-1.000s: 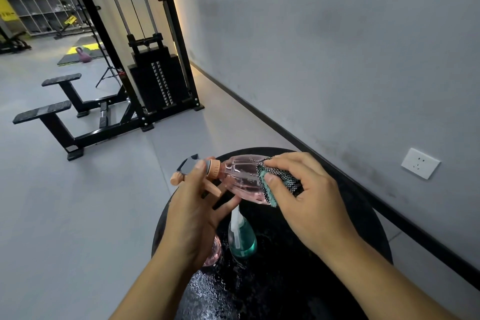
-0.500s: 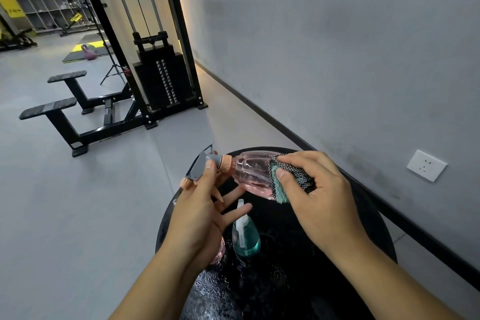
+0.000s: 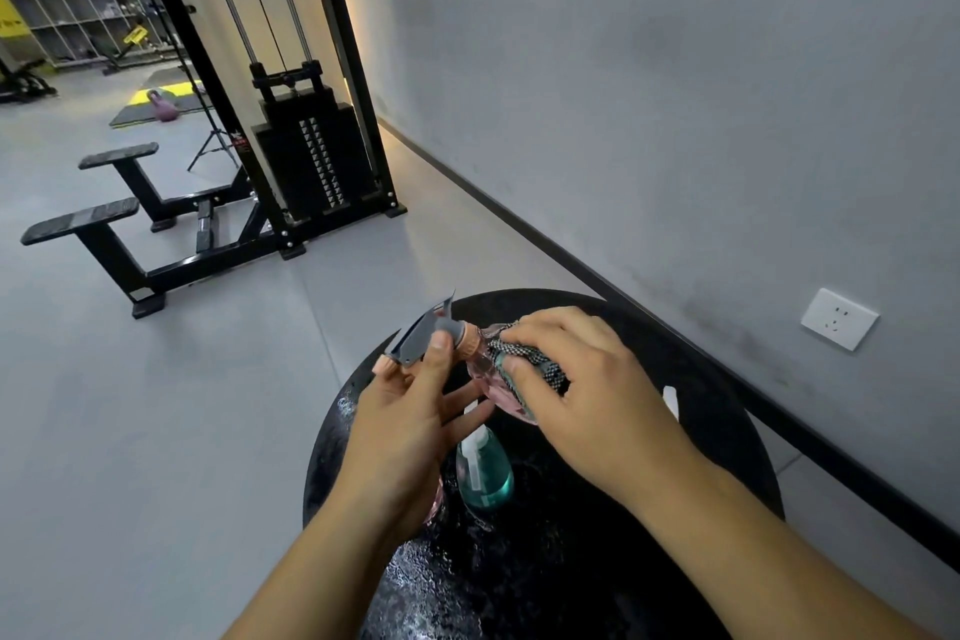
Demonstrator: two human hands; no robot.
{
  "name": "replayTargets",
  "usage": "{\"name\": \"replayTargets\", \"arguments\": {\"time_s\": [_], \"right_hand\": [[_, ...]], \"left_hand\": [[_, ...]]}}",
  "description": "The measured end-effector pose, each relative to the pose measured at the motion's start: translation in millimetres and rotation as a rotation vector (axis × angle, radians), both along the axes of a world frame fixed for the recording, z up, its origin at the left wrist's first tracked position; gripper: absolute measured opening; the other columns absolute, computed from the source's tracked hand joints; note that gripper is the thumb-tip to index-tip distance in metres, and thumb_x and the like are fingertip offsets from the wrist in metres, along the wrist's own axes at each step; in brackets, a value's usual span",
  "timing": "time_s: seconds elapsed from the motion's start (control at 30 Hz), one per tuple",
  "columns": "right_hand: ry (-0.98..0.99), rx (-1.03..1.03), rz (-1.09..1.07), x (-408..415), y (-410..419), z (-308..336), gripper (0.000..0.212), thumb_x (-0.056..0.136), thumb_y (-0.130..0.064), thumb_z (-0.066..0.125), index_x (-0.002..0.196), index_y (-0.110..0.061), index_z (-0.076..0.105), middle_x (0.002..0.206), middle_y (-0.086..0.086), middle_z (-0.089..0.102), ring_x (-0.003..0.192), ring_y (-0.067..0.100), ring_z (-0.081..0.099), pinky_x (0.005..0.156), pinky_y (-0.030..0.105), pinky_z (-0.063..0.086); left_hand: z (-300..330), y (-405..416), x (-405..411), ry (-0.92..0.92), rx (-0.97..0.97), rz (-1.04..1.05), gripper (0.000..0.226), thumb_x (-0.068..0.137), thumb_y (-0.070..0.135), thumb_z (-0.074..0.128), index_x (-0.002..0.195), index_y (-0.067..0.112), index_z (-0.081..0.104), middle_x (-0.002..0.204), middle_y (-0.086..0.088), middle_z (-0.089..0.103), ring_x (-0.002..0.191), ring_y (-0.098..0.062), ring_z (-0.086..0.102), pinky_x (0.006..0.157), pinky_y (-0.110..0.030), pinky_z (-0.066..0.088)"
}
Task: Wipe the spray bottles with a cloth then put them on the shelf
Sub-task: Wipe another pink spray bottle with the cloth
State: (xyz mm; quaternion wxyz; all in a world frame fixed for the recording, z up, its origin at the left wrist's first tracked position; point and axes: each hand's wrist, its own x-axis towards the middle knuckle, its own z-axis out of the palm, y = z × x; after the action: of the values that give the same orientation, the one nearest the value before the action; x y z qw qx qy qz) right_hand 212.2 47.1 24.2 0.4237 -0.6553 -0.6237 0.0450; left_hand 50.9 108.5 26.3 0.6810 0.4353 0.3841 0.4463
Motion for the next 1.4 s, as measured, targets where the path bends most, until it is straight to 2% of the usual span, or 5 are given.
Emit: {"name": "replayTargets", "arguments": {"time_s": [0.57,0.8,1.0,1.2,1.4], "right_hand": [[-0.019,-0.008,-0.076,5.3,-2.0,2.3,0.021,0.095,-0.034,0.065,0.115,-0.030,0.071,0.111,-0.020,0.057,0.109,0.005,0.051,0.089,0.022,0.049],[-0.096,-0.030,-0.011,-2.0,-3.5,0.3,0.027,0.098,-0.036,0.063,0.124,-0.031,0.069,0.115,-0.020,0.055,0.110,0.003,0.046,0.087,0.009,0.039],[0.056,-0.002,-0.076,7.7,-4.8,3.9,0.021,0.093,-0.034,0.067,0.113,-0.032,0.073,0.109,-0.020,0.058,0.109,0.005,0.056,0.089,0.026,0.054],[-0.015,-0.021,-0.037,0.9,-2.9,1.0,0.027,0.097,-0.036,0.066,0.123,-0.029,0.072,0.111,-0.021,0.056,0.110,0.003,0.049,0.088,0.006,0.039],[0.046,-0.010,-0.057,3.5,-4.0,1.9,0.021,0.093,-0.033,0.068,0.114,-0.031,0.072,0.110,-0.020,0.058,0.111,0.004,0.054,0.089,0.015,0.048]], "left_hand": [[3.5,0.3,1.2,-0.061,-0.022,0.068,0.028,0.105,0.028,0.058,0.111,0.003,0.071,0.115,-0.016,0.080,0.107,-0.043,0.076,0.094,-0.053,0.060],[0.4,-3.1,3.7,-0.050,-0.045,0.053,0.038,0.104,0.030,0.060,0.122,-0.002,0.068,0.119,-0.016,0.079,0.109,-0.044,0.076,0.092,-0.052,0.063],[7.5,2.3,-2.8,-0.061,-0.012,0.080,0.038,0.105,0.032,0.057,0.116,-0.003,0.067,0.115,-0.015,0.080,0.102,-0.041,0.078,0.087,-0.048,0.065],[5.0,-1.6,0.6,-0.009,-0.018,0.062,0.029,0.106,0.033,0.058,0.107,0.009,0.073,0.117,-0.011,0.080,0.106,-0.042,0.077,0.097,-0.056,0.060],[10.8,1.9,-3.7,-0.046,-0.029,0.109,0.033,0.105,0.033,0.059,0.115,0.002,0.065,0.114,-0.016,0.080,0.102,-0.042,0.078,0.084,-0.050,0.066]]}}
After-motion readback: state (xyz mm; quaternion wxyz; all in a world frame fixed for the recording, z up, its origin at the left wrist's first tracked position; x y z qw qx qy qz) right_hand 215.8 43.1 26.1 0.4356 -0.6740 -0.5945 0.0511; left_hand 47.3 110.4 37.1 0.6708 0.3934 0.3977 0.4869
